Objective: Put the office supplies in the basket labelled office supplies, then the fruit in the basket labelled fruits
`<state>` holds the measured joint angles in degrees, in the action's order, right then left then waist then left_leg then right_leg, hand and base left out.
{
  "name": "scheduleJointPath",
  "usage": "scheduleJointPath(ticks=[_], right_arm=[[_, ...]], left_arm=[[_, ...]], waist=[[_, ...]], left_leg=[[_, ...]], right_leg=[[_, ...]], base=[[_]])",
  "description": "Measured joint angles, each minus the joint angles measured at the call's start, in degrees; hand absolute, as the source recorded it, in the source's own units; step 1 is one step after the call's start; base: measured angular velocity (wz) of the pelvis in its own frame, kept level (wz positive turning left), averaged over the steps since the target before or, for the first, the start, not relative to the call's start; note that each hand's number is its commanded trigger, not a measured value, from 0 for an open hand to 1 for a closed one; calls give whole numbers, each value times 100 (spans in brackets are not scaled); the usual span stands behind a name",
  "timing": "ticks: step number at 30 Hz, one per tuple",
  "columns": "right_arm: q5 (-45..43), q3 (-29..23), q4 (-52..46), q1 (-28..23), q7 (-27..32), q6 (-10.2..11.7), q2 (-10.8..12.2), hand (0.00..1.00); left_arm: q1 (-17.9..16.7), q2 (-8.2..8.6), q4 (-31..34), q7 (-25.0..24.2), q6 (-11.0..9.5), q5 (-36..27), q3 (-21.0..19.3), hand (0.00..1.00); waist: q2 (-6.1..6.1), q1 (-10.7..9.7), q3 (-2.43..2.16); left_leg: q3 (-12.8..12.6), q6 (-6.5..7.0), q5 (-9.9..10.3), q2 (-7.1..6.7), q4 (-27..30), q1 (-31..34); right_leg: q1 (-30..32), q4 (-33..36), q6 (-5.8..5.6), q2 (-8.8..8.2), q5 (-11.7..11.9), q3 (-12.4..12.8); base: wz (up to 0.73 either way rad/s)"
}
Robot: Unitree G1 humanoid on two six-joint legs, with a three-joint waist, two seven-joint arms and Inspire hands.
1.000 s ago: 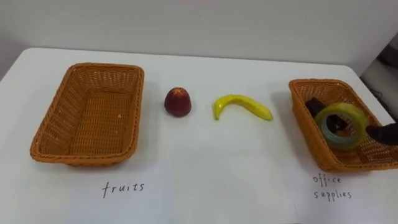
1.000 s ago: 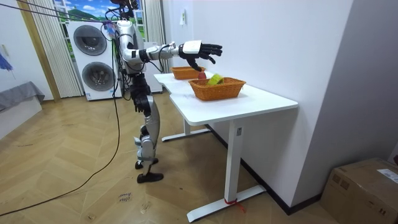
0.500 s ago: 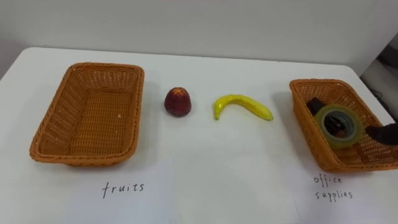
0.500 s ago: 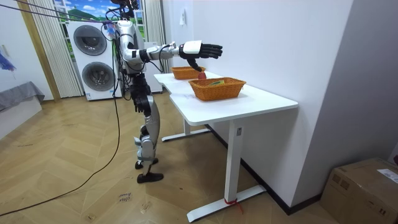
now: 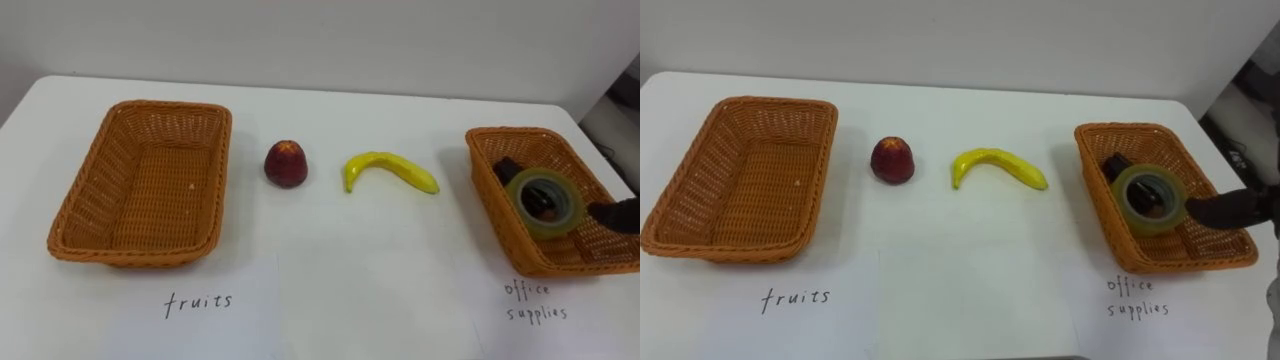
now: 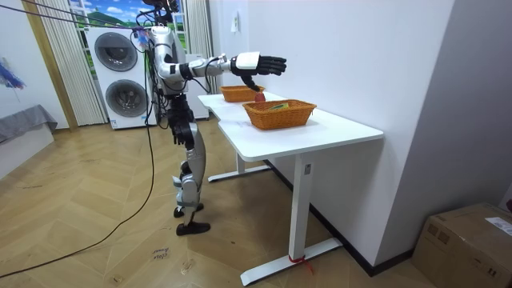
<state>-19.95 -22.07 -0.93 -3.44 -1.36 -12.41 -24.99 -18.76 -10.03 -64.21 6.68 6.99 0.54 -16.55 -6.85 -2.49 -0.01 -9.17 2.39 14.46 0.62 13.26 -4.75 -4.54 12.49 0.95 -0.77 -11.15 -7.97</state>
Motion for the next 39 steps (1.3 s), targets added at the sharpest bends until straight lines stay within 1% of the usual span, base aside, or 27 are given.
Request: scheduleJointPath(ticks=[1, 2, 3, 4, 5, 7, 9, 10, 11, 12, 13, 15, 17, 19, 20, 22, 25, 28, 29, 30, 32, 33, 34, 36, 37, 38, 39], right_arm=[[6, 1, -28, 19, 0, -1, 0, 0], [38, 0, -155, 37, 15, -17, 0, 0], [126, 0, -336, 44, 57, -16, 0, 0], [188, 0, -429, 53, 92, -16, 0, 0], [289, 0, -546, 118, 145, -12, 0, 0], [415, 0, -666, 311, 217, -14, -15, 0], [625, 7, -812, 590, 307, -14, -107, 0], [761, 7, -916, 700, 357, -10, -167, 0], [866, 10, -955, 744, 389, -1, -194, 0], [1031, 29, -1018, 826, 437, 4, -222, 0], [1089, 45, -1048, 851, 455, 4, -223, 0], [1275, 158, -1159, 953, 507, 5, -224, 0], [1315, 257, -1169, 1039, 527, 30, -227, 0], [1323, 386, -1151, 1130, 529, 30, -227, 0], [1356, 462, -1148, 1162, 529, 30, -227, 0], [1495, 548, -1104, 1183, 527, 30, -228, 0], [1509, 702, -1020, 1275, 513, 30, -228, 0], [1499, 848, -867, 1301, 462, 31, -230, 0], [1484, 938, -776, 1301, 422, 25, -231, 0], [1491, 1039, -720, 1301, 372, 13, -229, 0], [1497, 1228, -653, 1301, 319, 3, -229, 0], [1472, 1338, -612, 1301, 265, -12, -230, 0], [1452, 1390, -595, 1301, 240, -15, -230, 0], [1329, 1481, -463, 1308, 79, -11, -235, 0], [1319, 1486, -381, 1323, 50, -13, -237, 0], [1314, 1582, -190, 1360, 33, -13, -289, 0], [1318, 1756, 7, 1365, -26, -12, -428, 0]], left_arm=[[1, 4, 0, 0, 4, 1, 0, 0], [1, 6, 15, 5, 4, 2, 0, 0], [1, 6, 36, 23, 3, 11, -3, 0], [1, 6, 58, 38, 3, 12, -3, 0], [1, 3, 86, 53, 0, 21, -5, 0], [-1, 0, 127, 52, -13, 25, -16, 0], [0, -24, 128, 45, -31, 24, -17, 0], [0, -31, 129, 44, -48, 24, -21, 0], [0, -37, 129, 44, -53, 24, -20, 0], [-2, -59, 128, 44, -55, 19, -13, 0], [-5, -70, 128, 43, -54, 19, -11, 0], [6, -87, 132, 19, -39, 17, 13, 0], [25, -101, 159, -3, -40, 17, 106, 0], [25, -103, 208, -7, -40, 17, 110, 0], [24, -111, 218, -7, -38, 17, 112, 0], [25, -132, 235, -9, -21, 19, 113, 0], [-7, -122, 236, -20, 35, 18, 114, 0], [-6, -126, 255, -74, 66, 21, 117, 0], [4, -126, 279, -96, 90, 16, 127, 0], [23, -138, 296, -116, 127, 18, 165, 0], [29, -163, 333, -129, 134, 21, 218, 0], [37, -179, 332, -129, 128, 25, 218, 0], [36, -189, 328, -129, 125, 28, 213, 0], [36, -257, 325, -129, 119, 86, 209, 0], [36, -281, 328, -132, 121, 108, 210, 0], [37, -337, 328, -138, 125, 125, 227, 0], [46, -390, 319, -141, 126, 120, 254, 0]], waist=[[1, 1, 0], [23, 28, -16], [11, 43, -9], [31, 47, -17], [12, 74, -8], [-5, 98, -10], [-42, 129, -5], [-70, 142, 5], [-88, 149, 9], [-108, 152, 31], [-130, 156, 32], [-171, 249, 16], [-168, 291, 17], [-152, 345, 22], [-135, 403, 22], [-121, 447, 24], [-104, 471, 25], [-113, 560, 20], [-119, 591, 19], [-128, 609, 17], [-144, 662, 11], [-190, 726, -10], [-196, 746, -11], [-256, 781, 2], [-303, 794, -10], [-370, 873, 12], [-442, 924, 10]], left_leg=[[-4, 0, -1, -2, -5, -1], [-26, 2, -5, -3, -24, -4], [-35, 5, -17, -7, -55, -4], [-35, 5, -21, -8, -65, -3], [-34, 4, -22, -8, -75, 0], [-32, 3, -24, -10, -94, 6], [-26, 3, -24, -10, -105, 7], [-18, 3, -24, -10, -109, 11], [-9, 3, -24, -10, -111, 14], [8, 3, -24, -9, -112, 18], [16, 2, -23, -8, -110, 18], [36, 3, -23, -6, -104, -8], [51, 5, -21, -12, -100, -41], [50, 7, -20, -15, -118, -74], [63, 7, -20, -18, -137, -93], [156, 13, -29, -32, -137, -88], [190, 9, -38, -33, -137, -77], [199, 1, -44, -31, -137, -67], [226, -1, -45, -32, -129, -49], [239, 0, -45, -32, -110, -28], [243, -2, -46, -30, -99, 9], [246, -2, -47, -31, -100, 15], [252, -2, -47, -31, -100, 19], [329, -3, -48, -36, -63, 83], [346, -3, -48, -36, -43, 119], [369, -4, -48, -33, -10, 151], [379, -7, -45, -26, 51, 208]], right_leg=[[3, 1, -1, 0, -1, -4], [31, 19, -2, 0, -2, -4], [50, 21, -2, 1, -2, 3], [55, 21, -2, 2, -2, 3], [55, 21, -2, 6, -2, 4], [46, 32, -2, 13, -2, 5], [46, 33, -3, 14, -2, -2], [43, 29, -3, 15, -2, -13], [39, 25, -3, 18, -2, -21], [29, 19, -3, 24, -2, -54], [24, 18, -3, 24, -2, -73], [-8, 17, -4, 21, -1, -115], [-42, 16, -5, 10, -1, -160], [-70, 16, -5, 7, -1, -157], [-92, 13, -5, 1, -1, -168], [-124, 11, -6, -6, -2, -280], [-132, 10, -12, -14, -6, -367], [-120, 9, -12, -14, -6, -429], [-118, 9, -12, -18, -6, -489], [-110, 9, -12, -20, -6, -502], [-87, 9, -11, -19, -6, -514], [-79, 10, -11, -19, -6, -523], [-78, 9, -11, -18, -6, -534], [-64, 9, -11, -26, -6, -659], [-41, 10, -11, -26, -6, -661], [-27, 9, -11, -23, -6, -671], [-7, 4, -11, -20, -6, -676]], base=[[-4], [-6], [-6], [0], [0], [0], [2], [5], [8], [9], [11], [6], [4], [0], [8], [19], [10], [1], [8], [9], [2], [0], [5], [15], [15], [9], [10]])
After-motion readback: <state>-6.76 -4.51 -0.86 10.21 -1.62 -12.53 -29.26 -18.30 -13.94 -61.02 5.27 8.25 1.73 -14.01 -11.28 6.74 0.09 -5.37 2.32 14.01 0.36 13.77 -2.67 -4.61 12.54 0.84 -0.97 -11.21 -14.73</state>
